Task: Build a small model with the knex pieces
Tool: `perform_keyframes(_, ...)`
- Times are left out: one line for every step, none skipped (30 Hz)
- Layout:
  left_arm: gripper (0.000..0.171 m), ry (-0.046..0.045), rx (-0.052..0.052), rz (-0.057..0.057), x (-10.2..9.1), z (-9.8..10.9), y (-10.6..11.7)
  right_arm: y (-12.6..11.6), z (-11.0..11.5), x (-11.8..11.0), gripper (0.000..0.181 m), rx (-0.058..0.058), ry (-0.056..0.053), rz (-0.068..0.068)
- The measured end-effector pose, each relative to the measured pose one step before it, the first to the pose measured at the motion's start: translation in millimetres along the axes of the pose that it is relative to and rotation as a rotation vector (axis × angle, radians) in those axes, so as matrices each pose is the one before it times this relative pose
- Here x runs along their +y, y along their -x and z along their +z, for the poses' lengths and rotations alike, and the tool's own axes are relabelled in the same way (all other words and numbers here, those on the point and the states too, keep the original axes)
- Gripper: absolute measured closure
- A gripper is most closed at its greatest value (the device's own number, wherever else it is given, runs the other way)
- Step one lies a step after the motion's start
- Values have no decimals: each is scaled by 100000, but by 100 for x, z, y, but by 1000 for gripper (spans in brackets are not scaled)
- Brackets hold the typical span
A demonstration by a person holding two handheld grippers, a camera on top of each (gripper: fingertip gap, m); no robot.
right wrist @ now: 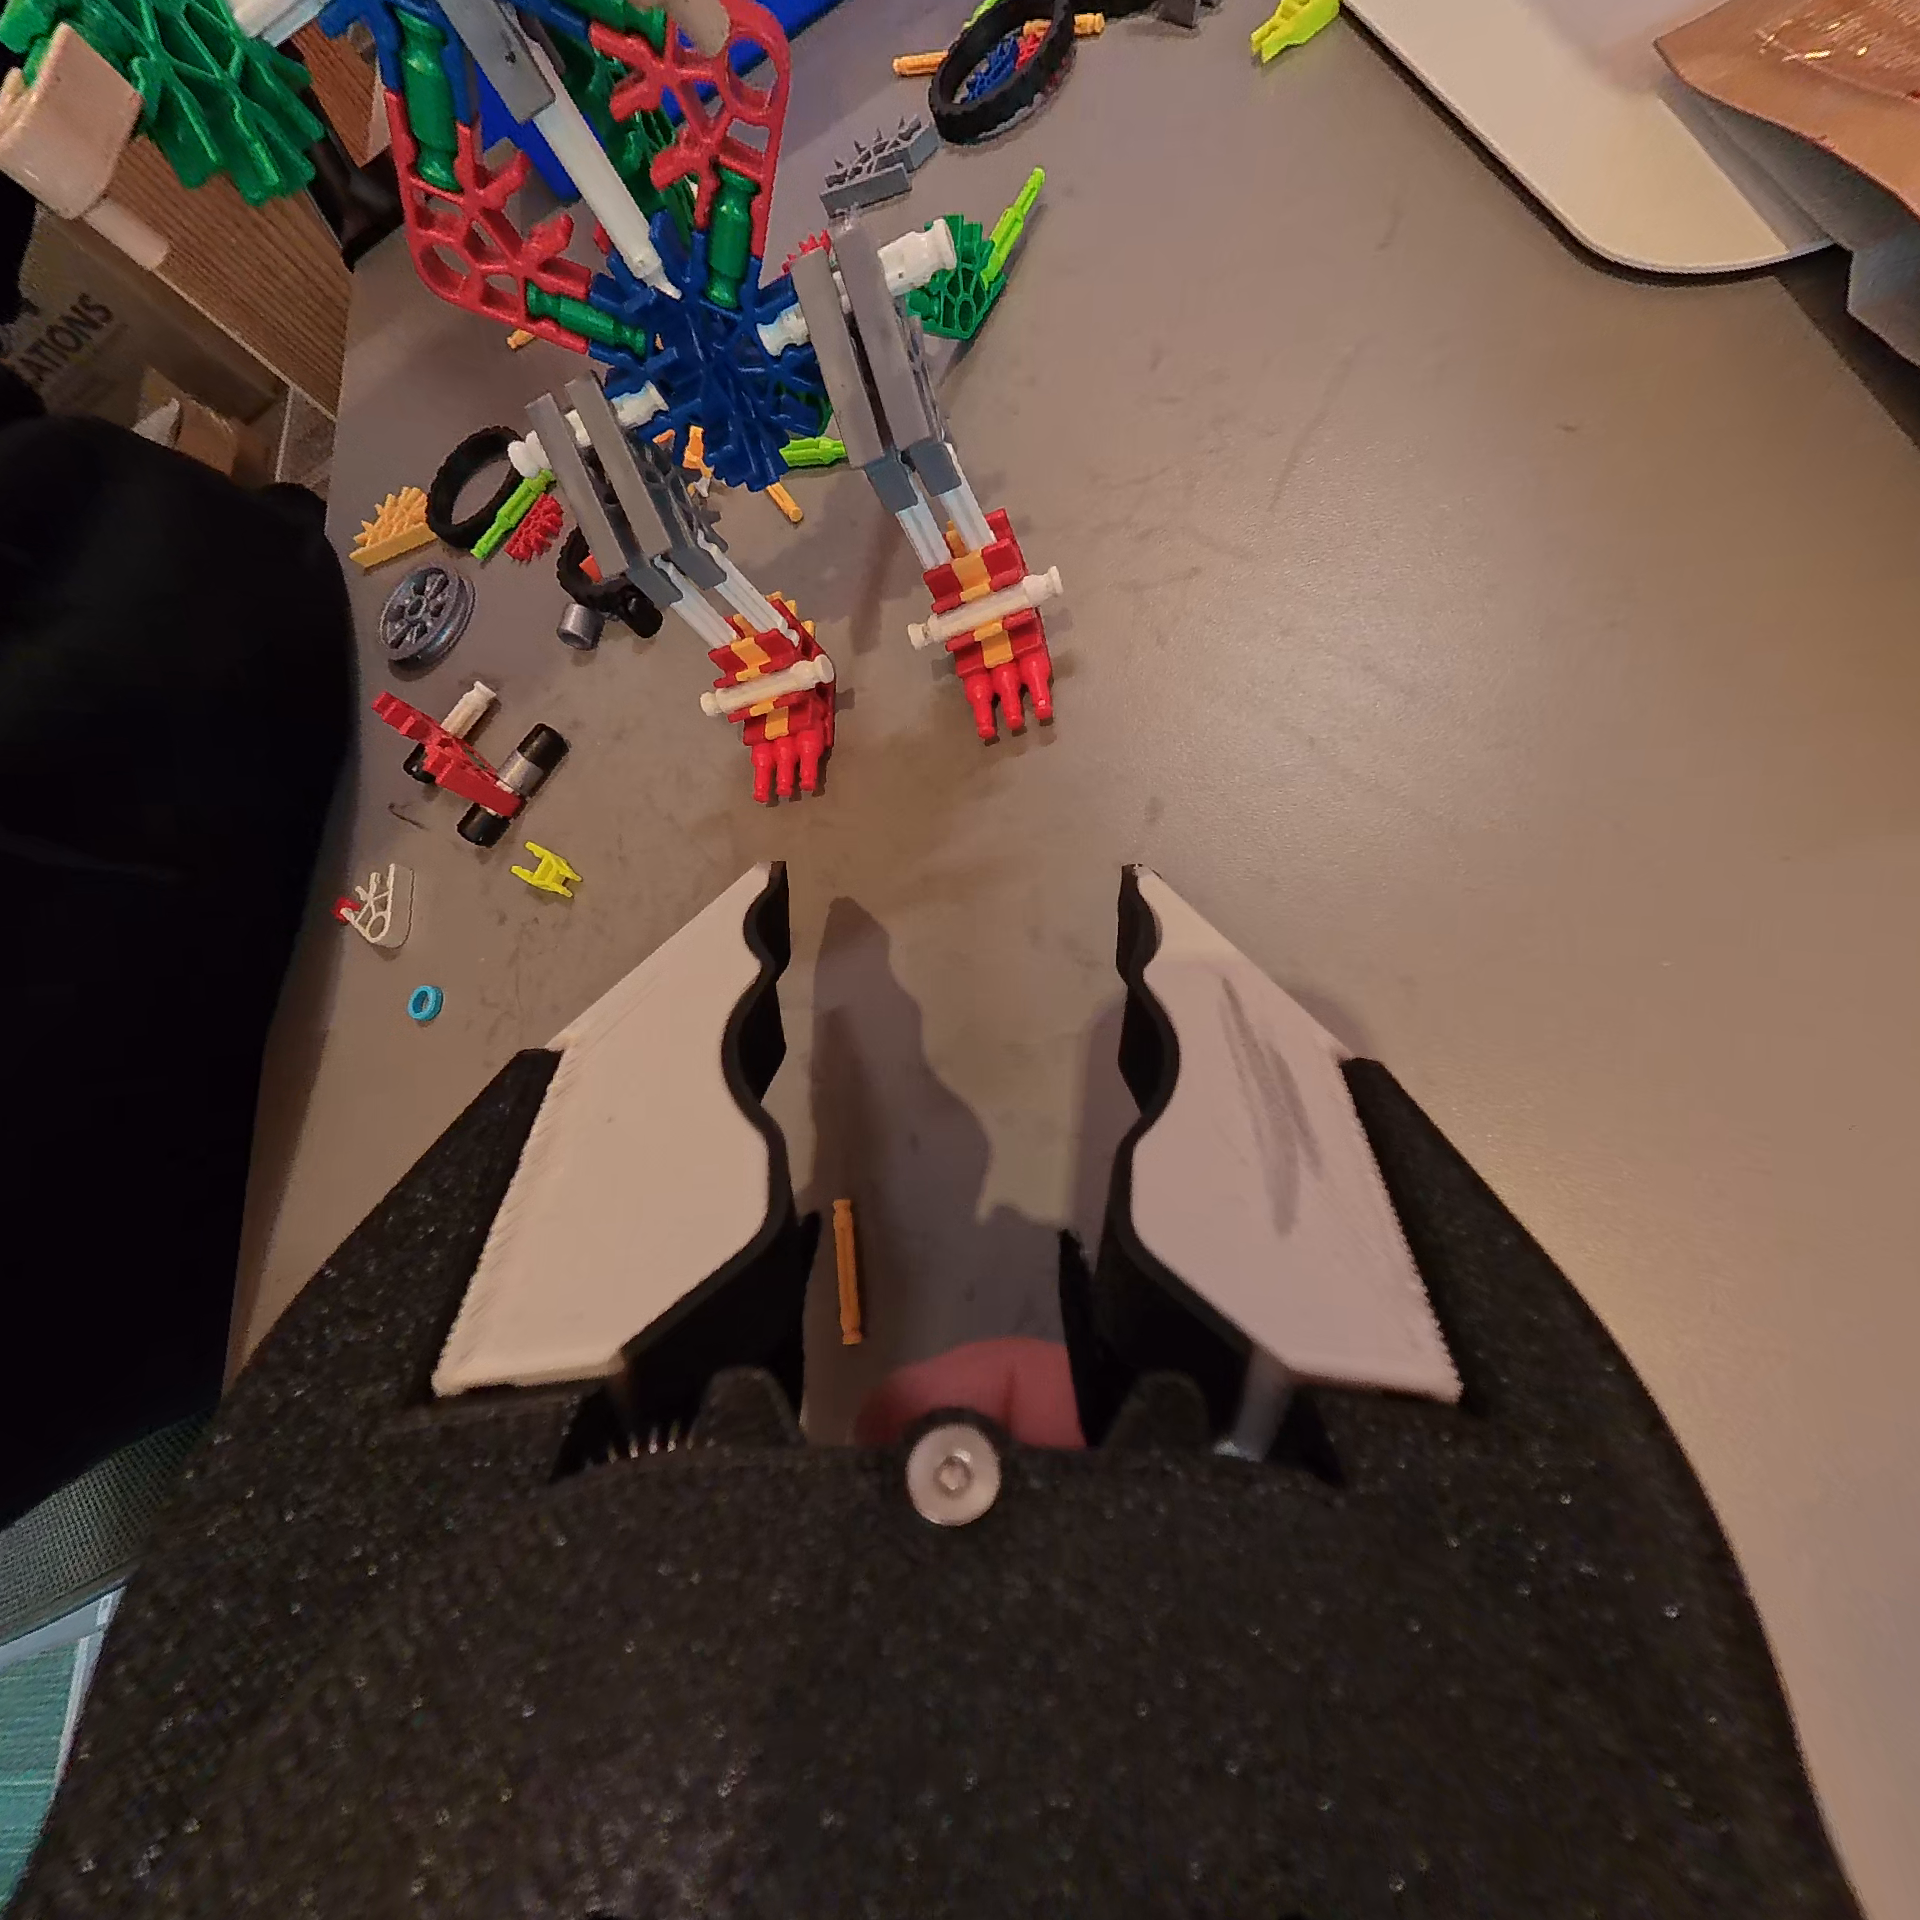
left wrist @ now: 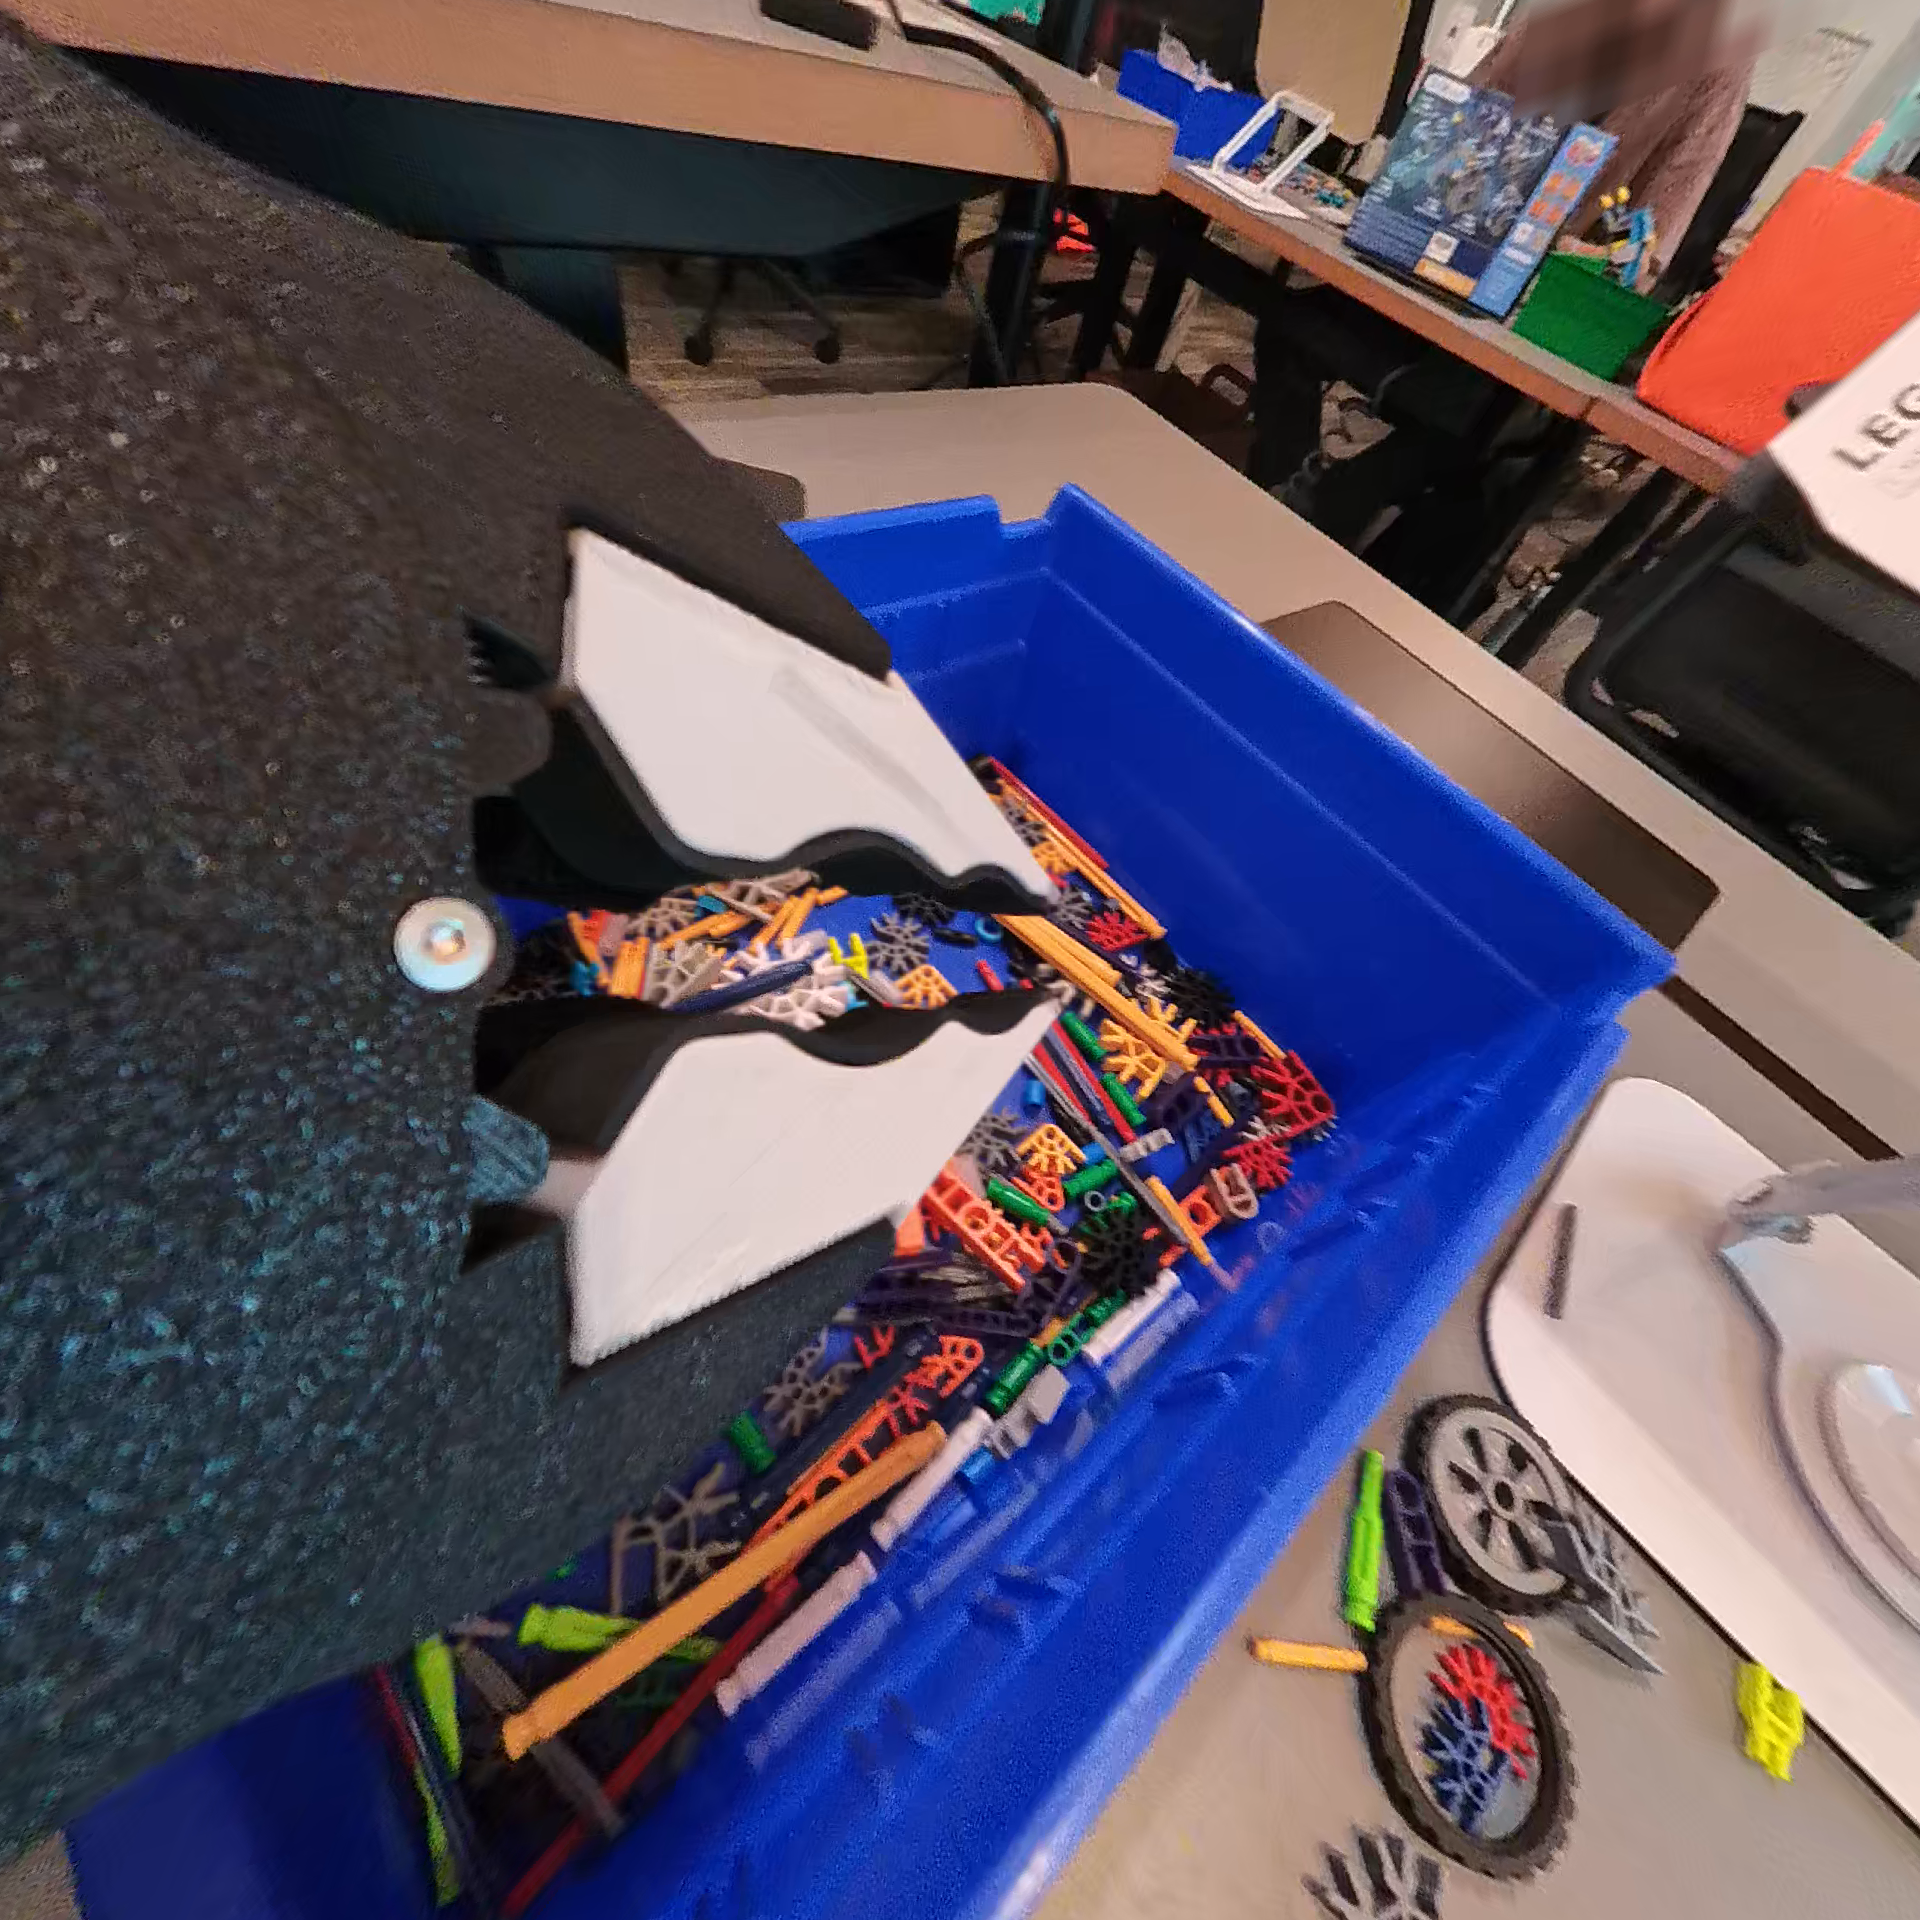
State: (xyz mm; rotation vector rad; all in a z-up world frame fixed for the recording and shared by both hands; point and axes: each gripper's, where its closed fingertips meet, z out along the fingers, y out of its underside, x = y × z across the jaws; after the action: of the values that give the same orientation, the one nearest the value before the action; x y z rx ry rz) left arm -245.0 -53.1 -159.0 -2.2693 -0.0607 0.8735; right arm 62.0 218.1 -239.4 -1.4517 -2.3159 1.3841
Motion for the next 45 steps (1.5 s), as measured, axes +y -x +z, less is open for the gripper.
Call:
perform_keyframes(160,1206,-316,-642,471,-170,145,2,5,1,118,25,15,-28)
perform_keyframes(159,1138,446,-1154,437,-164,64,-6,-1,2,118,29,14,-26)
perform_keyframes(159,1450,1180,-1478,453,-126,-10,4,6,0,118,18,10,-12)
perform_keyframes(159,1164,723,-1247,392,-104,52,-1,-1,2,118,5,14,1)
perform_keyframes(158,1237,319,-885,371,-63,95,-2,4,-6,118,-10,7,24)
perform_keyframes(158,1599,142,-233,370,-49,133,-2,-6,1,118,-18,-5,41)
perform_keyframes(158,1010,-565,411,208,-79,217,-2,5,-7,118,-11,-1,29)
perform_keyframes(158,715,-430,457,106,-88,208,-1,5,-6,118,-18,3,32)
perform_keyframes(157,987,506,250,96,-58,45,-3,5,1,118,-57,-9,76)
perform_keyframes(157,1248,1020,317,158,-26,-65,-5,-12,-7,119,-97,-30,136)
perform_keyframes(157,1471,592,565,262,10,-34,1,-6,-9,119,-88,-35,127)
perform_keyframes(157,2778,1569,654,507,88,-186,-7,5,0,119,-41,-16,58)
perform_keyframes(157,3012,1215,722,601,125,-146,4,0,0,119,-19,1,18)
perform_keyframes(157,1674,-343,686,429,116,62,-3,-6,0,119,-22,-10,28)
perform_keyframes(157,1914,429,214,415,111,-35,2,1,-1,119,-10,-9,17)
perform_keyframes(157,2360,2439,-442,433,117,-362,0,-1,1,119,5,7,3)
perform_keyframes(158,1630,2854,-806,285,98,-460,-2,5,-7,119,-12,1,27)
perform_keyframes(158,465,1734,-596,103,54,-318,-3,-6,0,119,-11,-7,37)
perform_keyframes(158,1708,2578,-669,278,94,-436,1,-1,1,119,-1,8,20)
perform_keyframes(159,2632,2961,-310,445,150,-493,-3,-1,-6,119,-42,-4,58)
perform_keyframes(159,1148,439,394,273,204,-137,-3,1,-3,119,-87,-41,123)
perform_keyframes(159,1639,335,450,353,240,-109,4,-4,-3,119,-47,-35,74)
perform_keyframes(159,2611,1192,244,529,310,-212,-2,-1,1,119,7,8,-18)
perform_keyframes(159,1880,381,174,396,314,-106,1,0,0,119,-9,-3,-4)
perform_keyframes(158,1206,-196,-157,273,296,-13,3,2,-3,119,-19,-24,12)
perform_keyframes(158,1426,843,-232,248,213,-178,1,-6,-7,119,9,0,-27)
perform_keyframes(157,590,783,7,81,131,-194,3,-5,7,119,9,3,-23)
perform_keyframes(157,-253,458,-137,-81,26,-148,-4,1,-1,119,17,-11,-24)
perform_keyframes(156,685,1483,-403,57,-68,-285,-2,1,7,119,67,10,-83)
perform_keyframes(154,1413,2334,52,195,-180,-419,3,6,9,119,79,35,-97)
perform_keyframes(154,1188,1934,-206,178,-200,-355,-2,-1,2,119,11,14,-9)
perform_keyframes(154,1196,1809,-581,205,-106,-304,5,6,-9,119,-42,-14,69)
perform_keyframes(153,618,686,-271,143,-1,-126,-3,-1,-6,119,-41,-6,58)
perform_keyframes(152,769,359,-4,171,53,-63,-8,0,8,119,-15,-3,23)
perform_keyframes(151,942,982,617,208,80,-172,6,6,-1,119,8,3,-4)
perform_keyframes(151,508,826,702,146,37,-138,-3,-1,2,119,19,12,-12)
perform_keyframes(151,-79,-51,425,30,-60,10,-2,0,1,119,14,6,-3)
perform_keyframes(151,-898,694,340,-114,-188,-91,1,0,0,119,0,1,9)
perform_keyframes(151,-1771,1706,277,-268,-292,-262,0,5,-7,119,-23,-2,31)
perform_keyframes(151,-2024,951,-484,-342,-321,-117,0,-1,-8,119,-54,-15,71)
perform_keyframes(151,-1543,1210,-169,-262,-275,-181,-4,-6,7,119,-65,-20,86)
perform_keyframes(150,-1175,2561,807,-152,-225,-462,-6,-1,-7,119,-31,-12,43)
perform_keyframes(150,-980,2663,1002,-81,-176,-515,5,-5,7,119,0,2,-5)
perform_keyframes(150,-727,2541,320,-21,-102,-458,1,0,0,119,-5,-3,7)
perform_keyframes(148,120,2533,74,117,-6,-439,4,0,-1,119,-15,-7,22)
